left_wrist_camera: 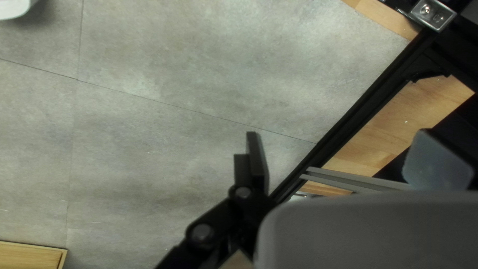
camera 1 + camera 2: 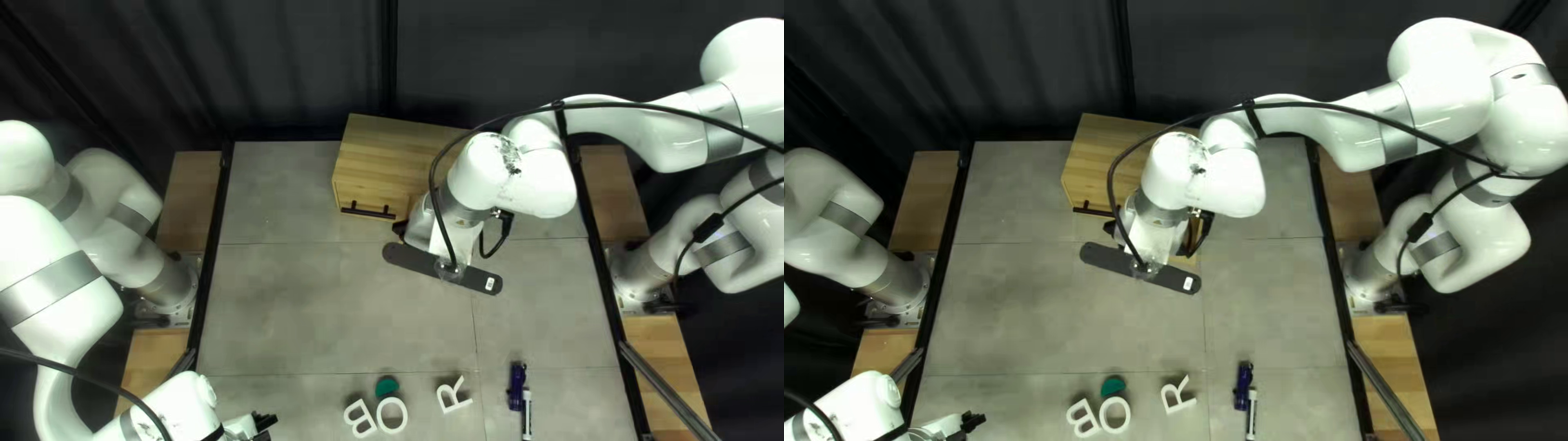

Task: Open drawers and place objects into drawer and close

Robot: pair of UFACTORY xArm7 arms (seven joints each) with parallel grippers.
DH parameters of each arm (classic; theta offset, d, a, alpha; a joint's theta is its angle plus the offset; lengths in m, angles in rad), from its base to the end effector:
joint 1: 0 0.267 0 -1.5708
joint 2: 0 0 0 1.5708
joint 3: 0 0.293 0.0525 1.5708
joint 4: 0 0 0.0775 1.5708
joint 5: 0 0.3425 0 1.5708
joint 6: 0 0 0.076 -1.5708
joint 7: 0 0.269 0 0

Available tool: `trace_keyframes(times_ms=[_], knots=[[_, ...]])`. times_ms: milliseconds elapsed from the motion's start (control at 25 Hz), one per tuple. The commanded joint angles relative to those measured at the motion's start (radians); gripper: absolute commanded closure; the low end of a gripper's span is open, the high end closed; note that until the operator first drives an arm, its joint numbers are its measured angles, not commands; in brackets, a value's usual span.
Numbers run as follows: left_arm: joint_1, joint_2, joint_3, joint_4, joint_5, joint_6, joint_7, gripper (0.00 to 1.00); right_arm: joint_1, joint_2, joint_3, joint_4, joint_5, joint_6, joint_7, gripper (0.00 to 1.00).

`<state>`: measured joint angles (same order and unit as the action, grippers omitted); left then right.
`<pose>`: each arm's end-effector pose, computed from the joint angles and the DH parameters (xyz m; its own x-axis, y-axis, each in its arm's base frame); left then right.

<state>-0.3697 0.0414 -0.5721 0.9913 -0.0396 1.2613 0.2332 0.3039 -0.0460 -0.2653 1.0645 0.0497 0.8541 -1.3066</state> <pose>0.2135 -0.3135 0.1449 0.3671 -0.8871 -0.2797 -0.9028 -0.4122 0.1227 0.5213 0.0282 0.2379 0.2367 0.9641 0.1201 0.9388 -0.2588 0.2274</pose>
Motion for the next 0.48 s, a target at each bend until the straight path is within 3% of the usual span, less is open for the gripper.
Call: trace_keyframes(times_ms=[40, 480], knots=[[0.0, 0.0, 0.0, 0.0, 0.0, 0.0, 0.0, 0.0, -0.003, 0.004, -0.006, -0.009, 0.023, -0.009, -0.037, 1.0], [0.0, 0.0, 0.0, 0.0, 0.0, 0.0, 0.0, 0.0, -0.025, 0.017, -0.035, -0.032, 0.085, -0.031, -0.156, 1.0]])
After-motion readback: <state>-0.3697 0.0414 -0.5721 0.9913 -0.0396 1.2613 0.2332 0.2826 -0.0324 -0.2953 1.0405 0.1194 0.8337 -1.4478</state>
